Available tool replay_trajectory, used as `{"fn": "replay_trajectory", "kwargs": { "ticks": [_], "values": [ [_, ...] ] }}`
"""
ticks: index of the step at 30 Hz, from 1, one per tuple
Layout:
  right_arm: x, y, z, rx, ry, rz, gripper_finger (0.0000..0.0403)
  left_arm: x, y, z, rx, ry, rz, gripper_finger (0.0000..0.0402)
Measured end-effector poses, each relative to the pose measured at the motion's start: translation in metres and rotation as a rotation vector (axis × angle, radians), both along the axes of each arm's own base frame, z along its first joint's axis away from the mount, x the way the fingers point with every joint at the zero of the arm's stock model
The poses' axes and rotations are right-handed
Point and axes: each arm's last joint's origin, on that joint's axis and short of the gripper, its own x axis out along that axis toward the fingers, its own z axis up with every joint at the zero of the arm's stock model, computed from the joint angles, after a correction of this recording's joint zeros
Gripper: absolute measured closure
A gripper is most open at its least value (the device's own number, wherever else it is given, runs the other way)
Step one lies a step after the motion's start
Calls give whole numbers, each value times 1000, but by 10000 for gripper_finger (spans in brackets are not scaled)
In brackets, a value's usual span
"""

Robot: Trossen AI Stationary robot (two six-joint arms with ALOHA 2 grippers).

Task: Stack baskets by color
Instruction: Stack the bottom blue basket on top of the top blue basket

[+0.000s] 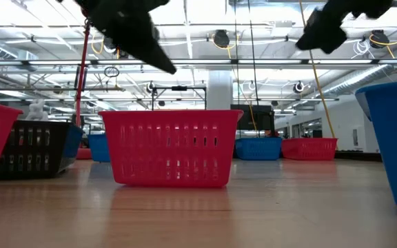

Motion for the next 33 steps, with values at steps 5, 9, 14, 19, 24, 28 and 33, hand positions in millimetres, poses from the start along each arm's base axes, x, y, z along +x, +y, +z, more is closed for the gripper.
{"fn": "replay_trajectory", "kwargs": {
  "ticks": [5, 9, 14, 19, 24, 28, 33],
  "values": [
    [16, 40, 11, 33, 14, 67, 127, -11, -12, -11, -10, -25, 31, 386],
    [22, 67, 13, 49, 79, 56, 127, -16, -27, -17, -44, -45, 18, 385],
    [28, 93, 12, 66, 161, -15, 127, -23, -46, -20, -43, -74, 10, 385],
    [32, 116, 8, 112, 198, -29, 127, -26, -57, -18, -82, -104, -2, 385],
    [36, 136, 1, 173, 226, -61, 127, -28, -66, -16, -111, -127, -16, 385],
    [39, 153, -12, 238, 246, -96, 127, -29, -70, -16, -150, -130, -2, 385],
    [38, 167, -37, 227, 296, -112, 135, -33, -77, -16, -171, -131, -8, 385]
  ]
}}
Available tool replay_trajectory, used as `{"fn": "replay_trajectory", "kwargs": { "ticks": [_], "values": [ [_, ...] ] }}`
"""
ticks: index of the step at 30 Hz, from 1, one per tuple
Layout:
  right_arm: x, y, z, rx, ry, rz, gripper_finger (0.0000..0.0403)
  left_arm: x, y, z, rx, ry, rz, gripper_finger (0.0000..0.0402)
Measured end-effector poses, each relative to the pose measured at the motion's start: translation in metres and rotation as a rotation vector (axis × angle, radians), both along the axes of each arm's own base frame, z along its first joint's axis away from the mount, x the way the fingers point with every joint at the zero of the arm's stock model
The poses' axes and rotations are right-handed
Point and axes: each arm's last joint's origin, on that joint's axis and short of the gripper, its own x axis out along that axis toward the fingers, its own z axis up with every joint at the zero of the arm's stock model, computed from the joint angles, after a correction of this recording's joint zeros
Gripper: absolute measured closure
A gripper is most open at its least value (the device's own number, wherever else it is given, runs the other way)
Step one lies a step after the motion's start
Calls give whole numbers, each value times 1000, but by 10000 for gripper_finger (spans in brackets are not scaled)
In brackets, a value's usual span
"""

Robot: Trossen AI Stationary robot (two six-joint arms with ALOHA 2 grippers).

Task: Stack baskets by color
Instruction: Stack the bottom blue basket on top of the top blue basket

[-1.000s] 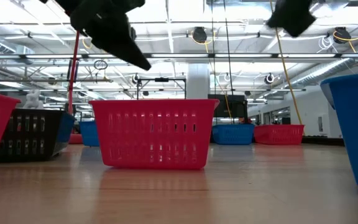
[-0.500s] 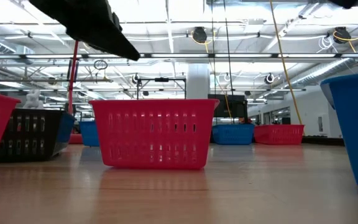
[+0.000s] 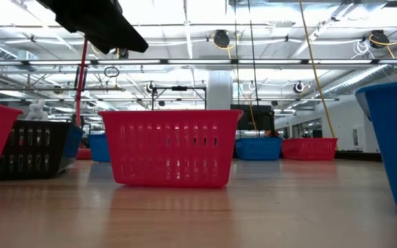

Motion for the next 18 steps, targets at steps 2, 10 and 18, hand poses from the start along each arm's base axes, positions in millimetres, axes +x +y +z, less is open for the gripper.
{"fn": "replay_trajectory", "kwargs": {
  "ticks": [2, 10, 18],
  "values": [
    [0, 2, -7, -15, 11, 1, 143, -1, -2, 0, 5, -5, 5, 385],
    [0, 0, -17, -140, 0, 2, 177, -3, -5, 0, 6, -14, 26, 385],
    [-3, -5, -22, -199, 41, 16, 192, -3, -5, 0, 8, -14, 26, 385]
  ]
}}
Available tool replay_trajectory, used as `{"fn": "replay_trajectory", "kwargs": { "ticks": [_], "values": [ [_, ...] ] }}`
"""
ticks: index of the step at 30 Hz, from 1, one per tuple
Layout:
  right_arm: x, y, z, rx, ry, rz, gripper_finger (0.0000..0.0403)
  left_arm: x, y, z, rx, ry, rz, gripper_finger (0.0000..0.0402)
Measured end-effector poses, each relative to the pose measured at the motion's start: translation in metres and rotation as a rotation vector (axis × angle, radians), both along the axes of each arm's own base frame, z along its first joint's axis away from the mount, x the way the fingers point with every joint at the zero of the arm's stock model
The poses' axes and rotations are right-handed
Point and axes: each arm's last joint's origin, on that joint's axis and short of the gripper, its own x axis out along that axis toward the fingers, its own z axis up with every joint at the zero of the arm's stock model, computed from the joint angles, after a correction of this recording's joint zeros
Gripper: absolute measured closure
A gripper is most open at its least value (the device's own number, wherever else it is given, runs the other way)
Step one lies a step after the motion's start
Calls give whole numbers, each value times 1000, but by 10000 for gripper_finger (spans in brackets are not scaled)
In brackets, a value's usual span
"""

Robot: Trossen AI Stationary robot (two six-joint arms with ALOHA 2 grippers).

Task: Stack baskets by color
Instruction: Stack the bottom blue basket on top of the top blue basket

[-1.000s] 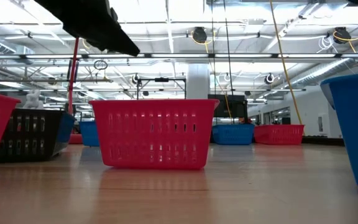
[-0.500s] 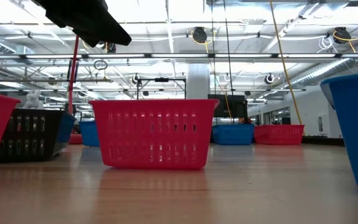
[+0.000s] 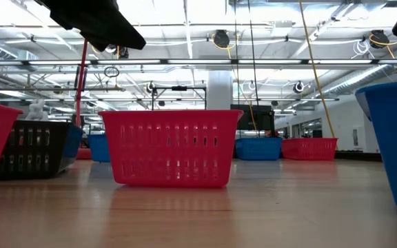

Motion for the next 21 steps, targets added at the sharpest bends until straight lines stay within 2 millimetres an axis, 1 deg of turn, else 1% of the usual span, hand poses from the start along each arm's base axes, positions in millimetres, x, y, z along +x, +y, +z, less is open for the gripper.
{"fn": "replay_trajectory", "kwargs": {
  "ticks": [5, 14, 17, 21],
  "values": [
    [2, -2, -4, 17, -20, 4, 193, 0, 1, 0, 7, 0, -1, 385],
    [3, -16, -19, -12, 24, -28, 196, 3, 6, 0, 41, 3, -2, 385],
    [1, -19, -22, -9, 68, -11, 209, 4, 9, 0, 64, 4, -7, 385],
    [0, -21, -23, -23, 101, 18, 242, 7, 15, 0, 99, 7, -9, 385]
  ]
}}
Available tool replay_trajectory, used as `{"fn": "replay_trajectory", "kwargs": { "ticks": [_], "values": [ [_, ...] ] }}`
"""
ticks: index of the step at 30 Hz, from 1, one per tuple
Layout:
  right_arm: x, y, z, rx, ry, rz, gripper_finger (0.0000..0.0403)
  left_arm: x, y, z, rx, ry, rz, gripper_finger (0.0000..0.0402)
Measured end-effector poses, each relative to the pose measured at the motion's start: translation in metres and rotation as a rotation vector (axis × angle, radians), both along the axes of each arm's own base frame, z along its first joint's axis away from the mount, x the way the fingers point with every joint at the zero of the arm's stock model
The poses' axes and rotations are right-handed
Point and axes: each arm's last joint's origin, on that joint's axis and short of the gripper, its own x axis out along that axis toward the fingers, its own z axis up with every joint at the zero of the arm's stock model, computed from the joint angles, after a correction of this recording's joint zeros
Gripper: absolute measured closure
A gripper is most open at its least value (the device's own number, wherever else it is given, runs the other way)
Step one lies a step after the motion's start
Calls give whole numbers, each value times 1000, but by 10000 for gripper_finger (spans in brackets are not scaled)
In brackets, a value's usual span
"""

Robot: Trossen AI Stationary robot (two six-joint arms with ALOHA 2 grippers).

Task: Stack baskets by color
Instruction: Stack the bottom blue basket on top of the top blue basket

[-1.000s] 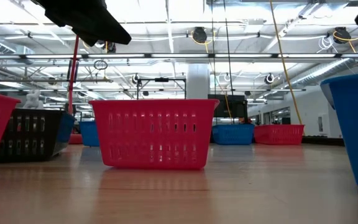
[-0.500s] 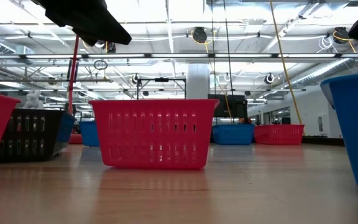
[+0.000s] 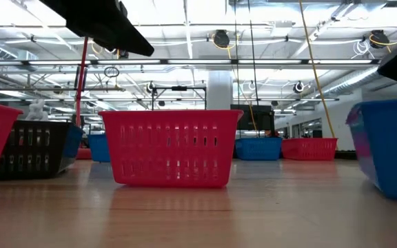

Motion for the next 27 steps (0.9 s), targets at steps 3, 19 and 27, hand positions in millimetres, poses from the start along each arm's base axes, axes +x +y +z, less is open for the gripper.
{"fn": "replay_trajectory", "kwargs": {
  "ticks": [3, 19, 27],
  "values": [
    [-3, -4, -1, -34, 34, 12, 273, 2, 5, 0, 20, 2, 3, 385],
    [-20, -40, 37, -169, 144, 85, 400, 6, 15, 0, 53, 9, 14, 385],
    [-37, -72, 84, -343, 28, 182, 401, 6, 15, 0, 56, 9, 11, 385]
  ]
}}
